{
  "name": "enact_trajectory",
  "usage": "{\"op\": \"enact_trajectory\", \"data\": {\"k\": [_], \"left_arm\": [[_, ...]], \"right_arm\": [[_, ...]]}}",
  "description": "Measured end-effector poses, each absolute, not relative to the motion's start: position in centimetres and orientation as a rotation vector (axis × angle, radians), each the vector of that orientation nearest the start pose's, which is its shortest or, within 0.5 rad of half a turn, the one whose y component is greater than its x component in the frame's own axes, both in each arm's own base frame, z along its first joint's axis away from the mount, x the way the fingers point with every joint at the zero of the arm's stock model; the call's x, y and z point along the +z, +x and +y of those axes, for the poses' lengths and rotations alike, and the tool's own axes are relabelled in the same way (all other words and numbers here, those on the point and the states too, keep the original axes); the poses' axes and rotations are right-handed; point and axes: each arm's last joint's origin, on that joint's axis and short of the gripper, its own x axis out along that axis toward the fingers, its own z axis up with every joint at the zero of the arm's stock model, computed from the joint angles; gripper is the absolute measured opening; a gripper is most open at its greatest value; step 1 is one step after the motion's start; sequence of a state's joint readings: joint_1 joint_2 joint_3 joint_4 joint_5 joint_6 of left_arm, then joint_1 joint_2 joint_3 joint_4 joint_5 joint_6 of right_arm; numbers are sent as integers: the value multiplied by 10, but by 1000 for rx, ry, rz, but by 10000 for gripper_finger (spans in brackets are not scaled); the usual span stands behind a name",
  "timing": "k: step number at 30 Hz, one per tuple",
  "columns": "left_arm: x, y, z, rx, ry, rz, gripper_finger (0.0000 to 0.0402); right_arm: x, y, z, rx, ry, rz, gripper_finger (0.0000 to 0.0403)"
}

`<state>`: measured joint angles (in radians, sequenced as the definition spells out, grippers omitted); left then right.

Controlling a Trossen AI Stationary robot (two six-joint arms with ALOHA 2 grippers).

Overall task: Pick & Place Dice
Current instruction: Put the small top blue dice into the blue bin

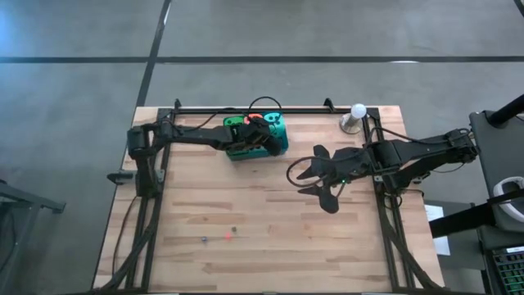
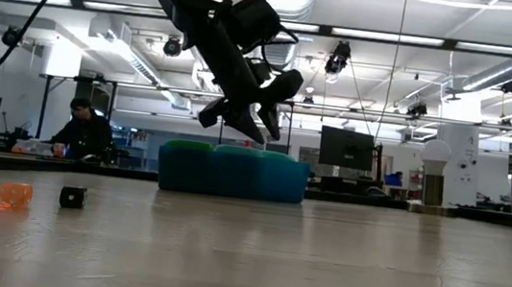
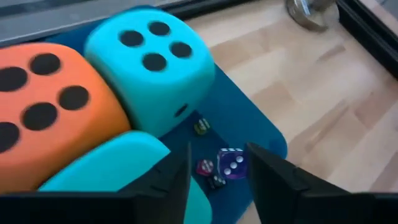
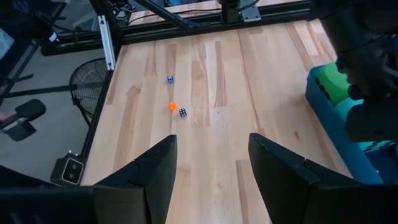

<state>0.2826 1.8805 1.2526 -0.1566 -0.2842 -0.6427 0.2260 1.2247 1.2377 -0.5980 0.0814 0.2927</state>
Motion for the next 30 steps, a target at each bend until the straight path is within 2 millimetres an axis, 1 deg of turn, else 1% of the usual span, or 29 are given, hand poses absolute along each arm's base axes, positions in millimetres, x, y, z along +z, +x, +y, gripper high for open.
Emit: {"op": "enact_trajectory", "data": {"k": [4,9,13,15,17,30], "left_arm": [[192,382,123,786,-600,587,177],[191,381,125,792,-595,599,197],[189,378,126,777,-475,668,206],[189,378,126,745,-397,698,208],[189,378,126,727,-356,712,208],[189,379,126,726,-355,710,189]], "right_arm": [[362,249,55,54,197,592,194],[362,249,55,54,198,592,194],[362,249,55,51,210,592,194],[362,249,55,50,214,592,194],[362,249,55,50,214,592,194],[362,249,55,50,216,589,194]]}}
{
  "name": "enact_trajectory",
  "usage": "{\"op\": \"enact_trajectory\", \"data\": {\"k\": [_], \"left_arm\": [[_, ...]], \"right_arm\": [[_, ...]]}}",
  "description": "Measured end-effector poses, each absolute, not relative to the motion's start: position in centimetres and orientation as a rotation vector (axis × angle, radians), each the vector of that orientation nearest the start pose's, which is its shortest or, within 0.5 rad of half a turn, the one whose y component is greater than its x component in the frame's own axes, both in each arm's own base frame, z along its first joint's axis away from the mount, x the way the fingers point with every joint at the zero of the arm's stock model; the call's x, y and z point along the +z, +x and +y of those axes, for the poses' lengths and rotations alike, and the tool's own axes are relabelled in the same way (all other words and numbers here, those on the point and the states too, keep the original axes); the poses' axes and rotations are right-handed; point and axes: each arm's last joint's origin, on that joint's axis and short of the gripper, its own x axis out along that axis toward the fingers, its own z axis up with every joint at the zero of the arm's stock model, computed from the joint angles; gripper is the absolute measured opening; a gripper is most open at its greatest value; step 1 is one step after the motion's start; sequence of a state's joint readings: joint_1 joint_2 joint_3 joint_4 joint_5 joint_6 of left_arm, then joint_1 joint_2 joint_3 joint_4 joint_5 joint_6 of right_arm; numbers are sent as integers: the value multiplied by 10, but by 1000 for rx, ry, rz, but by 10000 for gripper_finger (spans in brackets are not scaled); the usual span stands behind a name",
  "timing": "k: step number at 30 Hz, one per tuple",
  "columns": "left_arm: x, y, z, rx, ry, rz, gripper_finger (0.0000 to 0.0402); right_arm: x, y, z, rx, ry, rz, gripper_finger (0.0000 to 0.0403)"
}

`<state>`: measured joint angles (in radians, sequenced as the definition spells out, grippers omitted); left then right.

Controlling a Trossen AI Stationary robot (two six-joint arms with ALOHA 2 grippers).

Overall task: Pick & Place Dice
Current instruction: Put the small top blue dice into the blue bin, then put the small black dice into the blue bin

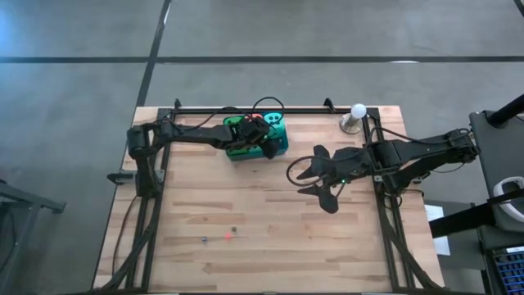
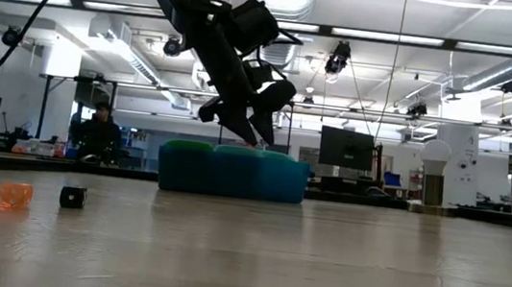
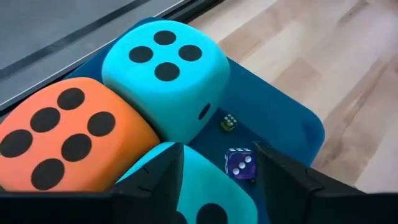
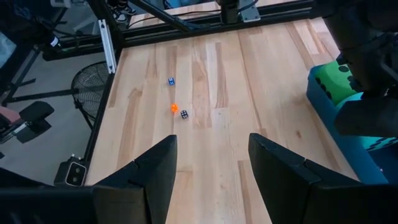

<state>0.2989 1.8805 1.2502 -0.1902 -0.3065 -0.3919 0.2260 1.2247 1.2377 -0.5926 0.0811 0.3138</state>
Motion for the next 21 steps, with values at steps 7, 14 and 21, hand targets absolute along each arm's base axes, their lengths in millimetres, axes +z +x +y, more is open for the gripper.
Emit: {"op": "enact_trajectory", "data": {"k": [7,14,21], "left_arm": [[178,378,125,718,-350,735,180],[185,376,124,699,-325,740,178],[214,367,121,679,-317,678,187]], "right_arm": [[363,250,55,50,217,584,194],[363,250,55,49,226,581,194],[363,250,55,44,239,583,194]]}}
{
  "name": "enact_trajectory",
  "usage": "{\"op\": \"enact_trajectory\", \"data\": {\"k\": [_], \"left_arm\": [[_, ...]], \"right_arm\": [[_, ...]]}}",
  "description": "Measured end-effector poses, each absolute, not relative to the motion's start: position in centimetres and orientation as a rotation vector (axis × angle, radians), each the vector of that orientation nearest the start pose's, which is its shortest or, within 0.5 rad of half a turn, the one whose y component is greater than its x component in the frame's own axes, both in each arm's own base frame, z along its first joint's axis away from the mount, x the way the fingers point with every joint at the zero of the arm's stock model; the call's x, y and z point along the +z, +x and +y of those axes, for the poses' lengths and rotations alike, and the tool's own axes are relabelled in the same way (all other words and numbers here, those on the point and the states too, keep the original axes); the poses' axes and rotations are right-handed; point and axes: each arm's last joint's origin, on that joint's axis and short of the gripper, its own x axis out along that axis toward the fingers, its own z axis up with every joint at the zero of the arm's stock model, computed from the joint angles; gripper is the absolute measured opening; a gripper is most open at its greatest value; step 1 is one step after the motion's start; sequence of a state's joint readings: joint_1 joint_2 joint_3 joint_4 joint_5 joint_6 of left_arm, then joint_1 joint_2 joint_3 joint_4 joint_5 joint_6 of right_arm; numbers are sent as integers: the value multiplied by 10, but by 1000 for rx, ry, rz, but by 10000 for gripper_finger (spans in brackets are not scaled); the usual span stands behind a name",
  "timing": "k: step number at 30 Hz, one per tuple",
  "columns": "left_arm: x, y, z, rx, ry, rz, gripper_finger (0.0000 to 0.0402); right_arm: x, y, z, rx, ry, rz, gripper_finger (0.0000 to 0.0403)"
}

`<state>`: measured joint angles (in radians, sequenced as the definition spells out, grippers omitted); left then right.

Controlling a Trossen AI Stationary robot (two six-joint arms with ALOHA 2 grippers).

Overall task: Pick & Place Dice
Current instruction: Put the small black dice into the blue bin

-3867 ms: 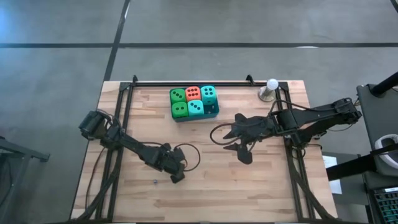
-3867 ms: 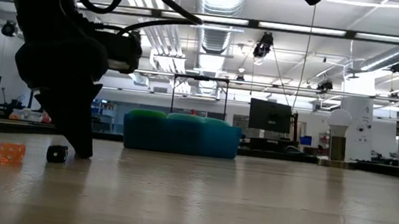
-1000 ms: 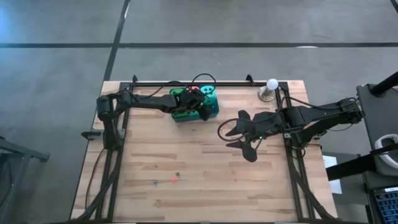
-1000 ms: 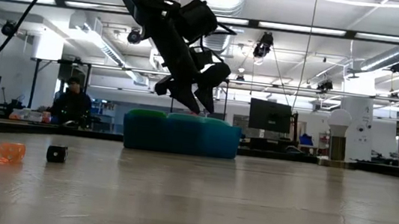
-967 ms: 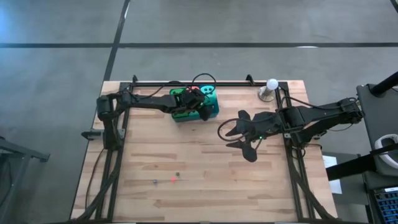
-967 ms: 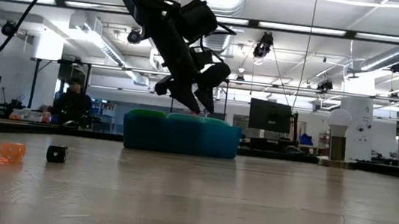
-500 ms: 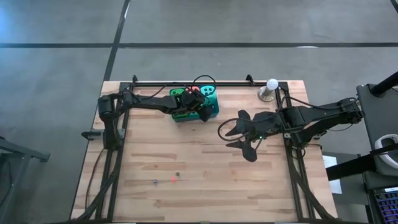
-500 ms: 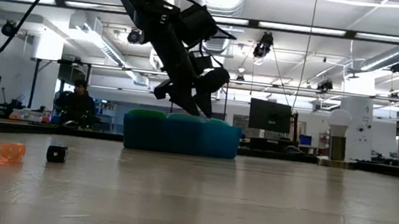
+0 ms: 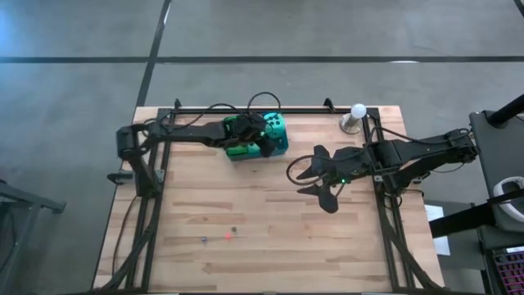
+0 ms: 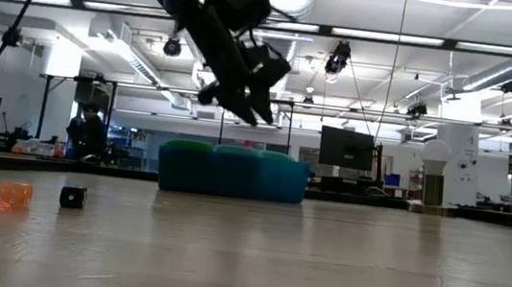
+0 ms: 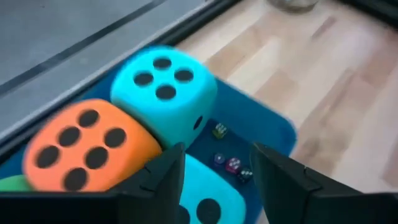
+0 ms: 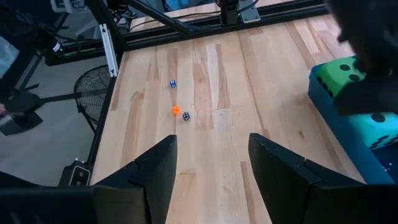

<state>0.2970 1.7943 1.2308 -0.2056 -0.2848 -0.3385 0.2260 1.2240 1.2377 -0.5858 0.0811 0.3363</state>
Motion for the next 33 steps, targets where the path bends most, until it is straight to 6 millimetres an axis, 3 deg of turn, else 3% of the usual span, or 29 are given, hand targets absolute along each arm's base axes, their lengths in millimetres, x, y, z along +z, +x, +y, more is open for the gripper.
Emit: {"op": "enact_trajectory", "data": {"k": [7,15,22,26,30,33], "left_arm": [[260,337,99,600,-271,724,189],[276,301,26,450,-269,803,178],[262,274,-68,174,-187,849,173],[245,260,-115,61,-156,875,174],[213,250,-142,93,-228,877,180],[189,249,-150,98,-263,887,184]], "right_arm": [[363,250,55,44,241,584,194],[363,250,55,46,235,584,194],[363,250,55,58,192,583,194],[362,250,55,61,182,582,194],[362,250,55,62,180,582,194],[362,250,55,61,180,584,194]]}}
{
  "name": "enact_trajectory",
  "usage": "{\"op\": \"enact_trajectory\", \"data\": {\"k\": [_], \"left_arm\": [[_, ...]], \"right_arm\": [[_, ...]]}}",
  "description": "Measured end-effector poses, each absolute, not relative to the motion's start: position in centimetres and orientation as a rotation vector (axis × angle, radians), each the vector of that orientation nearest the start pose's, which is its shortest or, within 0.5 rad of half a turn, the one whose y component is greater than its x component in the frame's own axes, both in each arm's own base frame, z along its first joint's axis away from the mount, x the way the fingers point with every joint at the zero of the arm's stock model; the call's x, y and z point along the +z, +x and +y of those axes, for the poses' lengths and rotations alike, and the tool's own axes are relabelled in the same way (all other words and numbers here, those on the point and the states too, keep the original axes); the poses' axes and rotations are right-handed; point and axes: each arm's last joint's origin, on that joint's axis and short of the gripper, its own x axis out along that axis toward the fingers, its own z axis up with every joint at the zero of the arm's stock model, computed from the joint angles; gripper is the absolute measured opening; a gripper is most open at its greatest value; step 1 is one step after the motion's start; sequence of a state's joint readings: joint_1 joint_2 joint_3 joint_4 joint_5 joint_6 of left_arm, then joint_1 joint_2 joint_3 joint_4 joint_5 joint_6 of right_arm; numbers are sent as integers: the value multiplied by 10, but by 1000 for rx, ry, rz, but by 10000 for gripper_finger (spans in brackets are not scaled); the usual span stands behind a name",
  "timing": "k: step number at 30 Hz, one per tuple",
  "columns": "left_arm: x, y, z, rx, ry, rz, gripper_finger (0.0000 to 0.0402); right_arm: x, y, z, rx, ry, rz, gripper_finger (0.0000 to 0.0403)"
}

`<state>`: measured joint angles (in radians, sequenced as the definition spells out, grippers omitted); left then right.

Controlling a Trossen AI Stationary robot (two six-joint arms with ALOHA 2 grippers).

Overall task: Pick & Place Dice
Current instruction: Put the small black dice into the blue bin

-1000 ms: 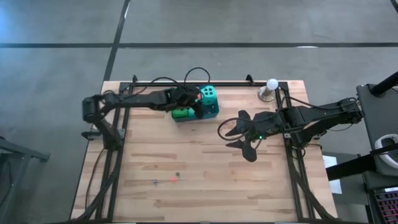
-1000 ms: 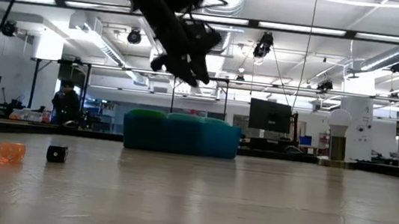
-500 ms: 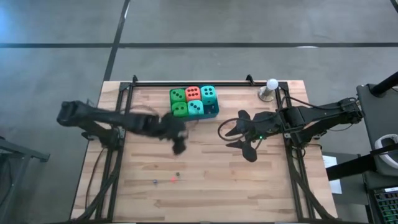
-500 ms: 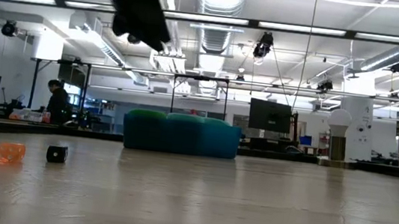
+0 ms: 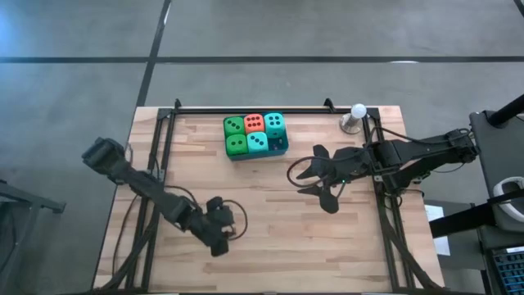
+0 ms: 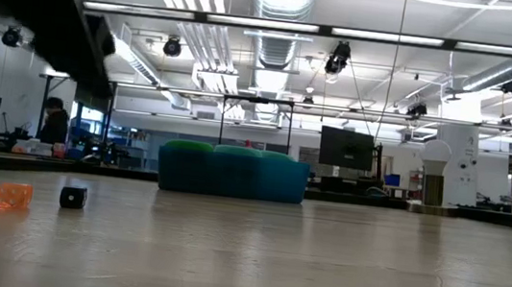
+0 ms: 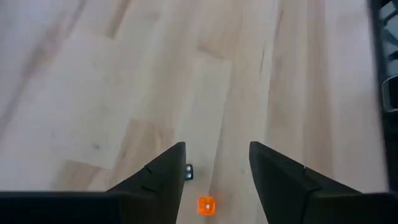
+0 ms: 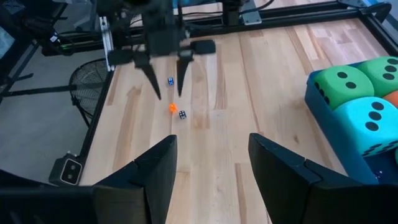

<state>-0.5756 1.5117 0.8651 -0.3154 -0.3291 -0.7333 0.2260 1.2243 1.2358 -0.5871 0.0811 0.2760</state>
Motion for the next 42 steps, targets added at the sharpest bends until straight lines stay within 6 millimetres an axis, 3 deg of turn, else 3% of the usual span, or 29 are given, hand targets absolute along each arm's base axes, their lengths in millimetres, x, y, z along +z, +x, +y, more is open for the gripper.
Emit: {"op": "enact_trajectory", "data": {"k": [5,11,31,42], "left_arm": [[155,254,-151,144,-224,959,190],[129,258,-152,144,-197,1058,195],[118,260,-152,155,-183,1093,175],[117,261,-152,158,-182,1087,63]], "right_arm": [[362,250,55,62,181,584,194],[362,250,55,61,190,585,194],[361,250,55,57,199,589,194],[361,250,55,57,199,589,194]]}}
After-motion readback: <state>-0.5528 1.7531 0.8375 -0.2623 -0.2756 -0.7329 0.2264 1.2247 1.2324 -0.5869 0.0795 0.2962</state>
